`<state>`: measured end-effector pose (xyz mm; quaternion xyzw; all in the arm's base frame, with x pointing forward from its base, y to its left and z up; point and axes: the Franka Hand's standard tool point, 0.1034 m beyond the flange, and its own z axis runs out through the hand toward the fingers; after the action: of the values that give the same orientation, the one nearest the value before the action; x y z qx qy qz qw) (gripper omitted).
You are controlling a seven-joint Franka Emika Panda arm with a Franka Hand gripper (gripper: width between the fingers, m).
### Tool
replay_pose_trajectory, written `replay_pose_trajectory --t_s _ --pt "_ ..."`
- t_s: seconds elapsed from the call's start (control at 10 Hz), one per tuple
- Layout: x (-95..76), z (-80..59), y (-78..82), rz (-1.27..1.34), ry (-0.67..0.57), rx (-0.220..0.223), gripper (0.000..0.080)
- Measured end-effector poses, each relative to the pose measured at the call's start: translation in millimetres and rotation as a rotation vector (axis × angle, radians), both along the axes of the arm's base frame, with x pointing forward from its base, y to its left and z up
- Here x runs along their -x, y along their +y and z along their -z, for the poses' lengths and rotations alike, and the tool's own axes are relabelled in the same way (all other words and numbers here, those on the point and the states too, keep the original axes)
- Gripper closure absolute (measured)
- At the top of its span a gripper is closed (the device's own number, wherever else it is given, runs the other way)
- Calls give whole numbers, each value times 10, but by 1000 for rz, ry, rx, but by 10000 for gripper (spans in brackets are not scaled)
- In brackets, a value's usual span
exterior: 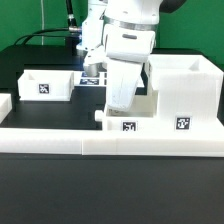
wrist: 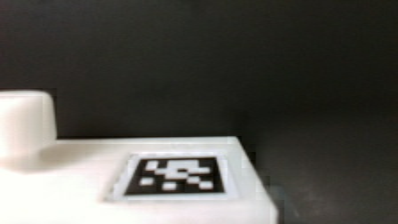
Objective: Assemble drawer
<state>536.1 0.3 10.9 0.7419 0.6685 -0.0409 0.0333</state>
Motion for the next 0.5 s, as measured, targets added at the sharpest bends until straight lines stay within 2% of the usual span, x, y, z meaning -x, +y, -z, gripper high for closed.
replay_pose_trajectory --t_s 0.5 --pt "5 5 45 -31 7 5 757"
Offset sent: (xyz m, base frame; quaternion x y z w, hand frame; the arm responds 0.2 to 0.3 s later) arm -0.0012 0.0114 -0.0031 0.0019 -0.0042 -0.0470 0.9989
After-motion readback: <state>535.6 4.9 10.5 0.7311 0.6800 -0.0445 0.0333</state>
